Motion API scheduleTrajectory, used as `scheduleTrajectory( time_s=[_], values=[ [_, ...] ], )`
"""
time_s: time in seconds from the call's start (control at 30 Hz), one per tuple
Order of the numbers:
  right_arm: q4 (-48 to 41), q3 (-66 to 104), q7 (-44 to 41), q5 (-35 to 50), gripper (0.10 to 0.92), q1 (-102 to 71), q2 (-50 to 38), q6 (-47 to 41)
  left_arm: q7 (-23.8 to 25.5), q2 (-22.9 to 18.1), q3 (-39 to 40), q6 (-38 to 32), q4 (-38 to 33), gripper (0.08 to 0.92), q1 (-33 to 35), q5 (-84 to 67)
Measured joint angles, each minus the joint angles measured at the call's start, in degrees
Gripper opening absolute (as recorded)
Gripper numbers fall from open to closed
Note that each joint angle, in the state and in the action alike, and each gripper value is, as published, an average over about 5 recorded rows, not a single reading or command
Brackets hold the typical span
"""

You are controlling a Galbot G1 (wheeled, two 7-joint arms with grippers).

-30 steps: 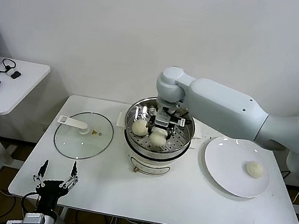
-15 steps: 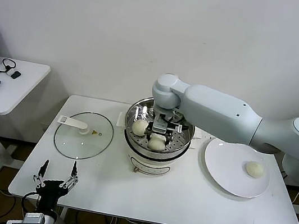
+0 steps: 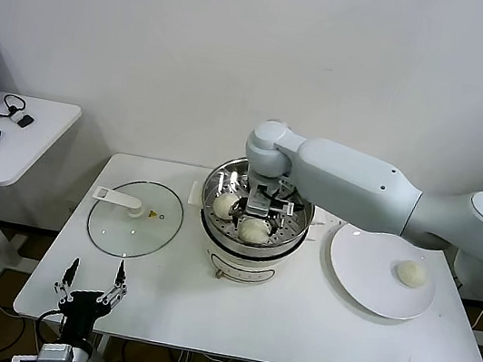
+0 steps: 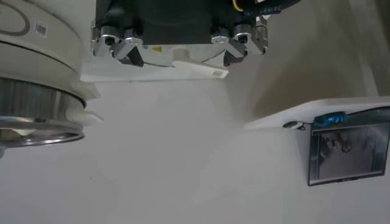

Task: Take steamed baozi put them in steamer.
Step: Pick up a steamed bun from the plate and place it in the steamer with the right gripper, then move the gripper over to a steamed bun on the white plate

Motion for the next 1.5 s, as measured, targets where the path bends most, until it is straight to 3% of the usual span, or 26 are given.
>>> scheduleTrajectory(
  time_s=[0.7, 1.07, 1.5],
  values=[
    [-5.2, 3.2, -0.9, 7.3, 0.823, 6.5, -7.0, -2.2, 0.1, 0.2, 0.4, 0.1, -0.8, 0.823, 0.0, 0.0],
    [-7.9, 4.1, 0.3, 13.9, 0.823, 8.2, -17.7, -11.1, 0.2, 0.4, 1.2, 0.1, -0.9, 0.823, 0.0, -0.3],
    [-12.9, 8.9, 3.9, 12.9, 0.823, 0.8, -31.9, -17.0, 0.3, 0.4, 2.3, 0.1, -1.1, 0.823, -0.4, -0.3]
  ],
)
